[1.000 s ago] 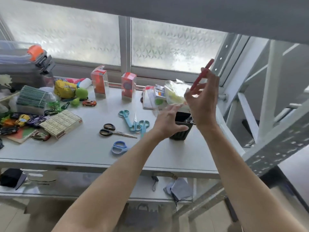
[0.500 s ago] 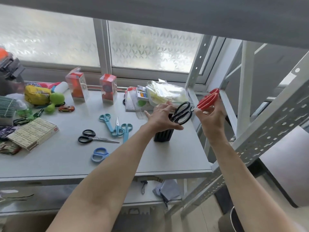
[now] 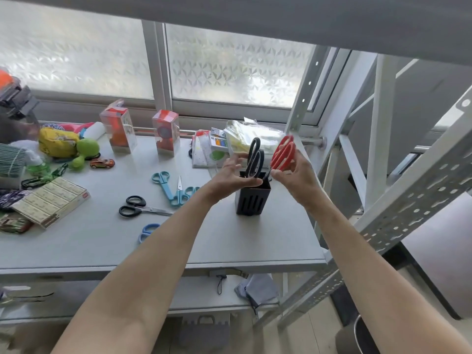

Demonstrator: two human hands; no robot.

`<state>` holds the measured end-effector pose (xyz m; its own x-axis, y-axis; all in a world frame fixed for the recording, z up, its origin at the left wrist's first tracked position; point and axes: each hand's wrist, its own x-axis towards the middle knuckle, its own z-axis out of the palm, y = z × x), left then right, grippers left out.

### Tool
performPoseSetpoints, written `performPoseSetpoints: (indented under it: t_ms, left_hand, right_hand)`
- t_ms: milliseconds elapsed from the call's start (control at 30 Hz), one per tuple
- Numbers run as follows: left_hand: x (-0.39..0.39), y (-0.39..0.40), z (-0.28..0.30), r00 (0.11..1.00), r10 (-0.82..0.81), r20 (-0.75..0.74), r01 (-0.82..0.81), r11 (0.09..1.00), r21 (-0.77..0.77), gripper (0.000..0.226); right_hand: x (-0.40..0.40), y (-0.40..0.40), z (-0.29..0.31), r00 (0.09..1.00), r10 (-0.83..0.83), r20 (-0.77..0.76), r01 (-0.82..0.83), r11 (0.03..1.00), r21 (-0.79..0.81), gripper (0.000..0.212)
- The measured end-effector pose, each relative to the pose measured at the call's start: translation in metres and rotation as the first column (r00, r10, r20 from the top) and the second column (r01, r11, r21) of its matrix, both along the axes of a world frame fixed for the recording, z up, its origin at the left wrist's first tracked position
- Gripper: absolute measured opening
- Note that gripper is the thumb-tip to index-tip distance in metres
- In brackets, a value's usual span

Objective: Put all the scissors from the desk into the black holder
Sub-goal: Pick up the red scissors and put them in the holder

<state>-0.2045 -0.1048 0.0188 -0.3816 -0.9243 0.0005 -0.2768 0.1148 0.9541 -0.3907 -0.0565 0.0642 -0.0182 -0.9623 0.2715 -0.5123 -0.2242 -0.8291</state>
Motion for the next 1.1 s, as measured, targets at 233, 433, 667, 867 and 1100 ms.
performPoseSetpoints:
  t_ms: [233,433,667,867,1100]
  left_hand:
    - [0.009,0.002,-0.002,0.996,0.016,-0.091,-0.011,0.998,0.055,0.08]
    - [0.015,0.005,-0.003,0.992,-0.023,-0.126,0.033,0.996,0.079,0.081]
    - [0.006,0.014,-0.011,1.0,-0.004,-0.004,0.004,0.997,0.075,0.095]
    - [0.003,0.01,-0.016,0.997,0.047,0.066,-0.046,0.999,-0.023,0.064]
    - [0.007,0.005,-0.013,0.998,-0.024,0.051,0.024,1.0,0.0,0.062]
  right_hand:
    - [0.018,-0.016,-0.005,0.938,0.147,-0.313,-0.131,0.989,0.07,0.046]
    - [0.026,-0.02,-0.005,0.904,0.225,-0.364,-0.192,0.973,0.127,0.053]
    - [0.023,-0.017,-0.004,0.879,0.269,-0.393,-0.195,0.956,0.219,0.05]
    - [0.027,-0.013,-0.006,0.856,0.232,-0.462,-0.194,0.973,0.129,0.041]
    - [0.035,-0.007,-0.015,0.736,0.214,-0.642,-0.177,0.977,0.122,0.043]
